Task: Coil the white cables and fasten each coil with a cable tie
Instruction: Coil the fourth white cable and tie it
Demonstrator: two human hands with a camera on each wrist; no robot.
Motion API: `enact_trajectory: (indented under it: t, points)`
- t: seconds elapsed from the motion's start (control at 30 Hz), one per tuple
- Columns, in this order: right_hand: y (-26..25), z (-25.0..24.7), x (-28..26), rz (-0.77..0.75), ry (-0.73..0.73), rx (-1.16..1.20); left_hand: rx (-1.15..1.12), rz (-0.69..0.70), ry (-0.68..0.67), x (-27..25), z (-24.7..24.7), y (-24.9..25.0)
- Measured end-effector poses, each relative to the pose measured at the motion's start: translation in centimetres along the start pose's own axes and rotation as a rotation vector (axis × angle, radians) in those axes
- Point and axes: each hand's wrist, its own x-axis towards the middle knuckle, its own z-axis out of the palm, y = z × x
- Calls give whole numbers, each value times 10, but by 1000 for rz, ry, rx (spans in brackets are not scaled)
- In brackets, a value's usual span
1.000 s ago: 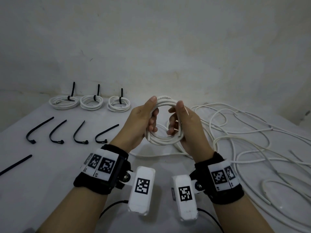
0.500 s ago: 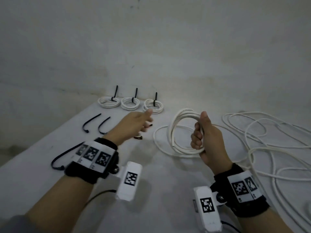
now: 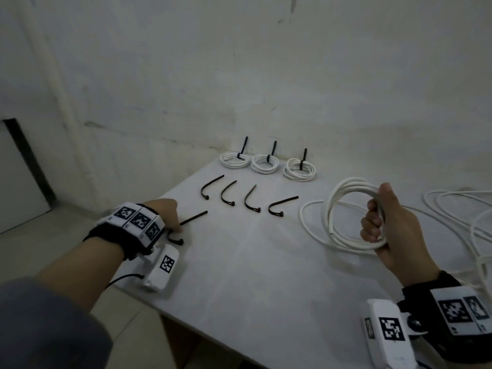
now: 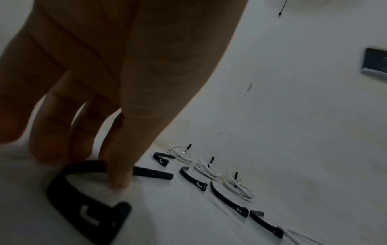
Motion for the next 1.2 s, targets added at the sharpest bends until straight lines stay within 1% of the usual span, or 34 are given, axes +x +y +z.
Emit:
enact_trajectory:
  t: [0.07, 0.13, 0.2, 0.3, 0.37, 0.43, 0.47, 0.53, 0.6, 0.7, 0.77, 0.83, 0.97, 1.03, 1.1, 1.2]
  points:
    - [2, -1, 1, -2, -1, 5, -53, -7, -15, -4, 0, 2]
    - [4, -2, 2, -20, 0, -1, -159, 15, -19, -9, -3, 6]
    - [5, -2, 2, -46, 15, -15, -389, 72, -10, -15, -9, 16]
    - [5, 0, 2, -84, 92, -43, -795, 250, -4, -38, -18, 58]
    - [5, 0, 2, -130, 171, -80, -976, 406, -53, -64, -21, 96]
    - [4, -2, 1, -204, 232, -132, -1058, 542, -129, -88, -17, 132]
    - [3, -3, 0, -244, 248, -161, -1083, 586, -165, -96, -13, 147]
    - [0, -4, -3, -332, 267, -238, -1151, 628, -214, -108, -4, 174]
    - [-3, -6, -4, -411, 285, -332, -1248, 635, -193, -112, 3, 195]
    - [-5, -8, -3, -474, 278, -445, -1392, 642, -55, -113, 7, 215]
    - [-7, -6, -4, -474, 238, -461, -1465, 646, 35, -113, 7, 224]
    - [-8, -5, -5, -442, 187, -445, -1523, 643, 90, -114, 7, 230]
    - [-7, -4, -4, -274, 101, -395, -1503, 658, 178, -113, 9, 237]
    - [-6, -4, -4, -219, 89, -359, -1484, 676, 175, -110, 12, 239]
    - [-6, -3, -4, -200, 93, -343, -1446, 707, 148, -107, 12, 239]
    - [-8, -5, -4, -210, 131, -359, -1396, 785, 49, -106, 9, 238]
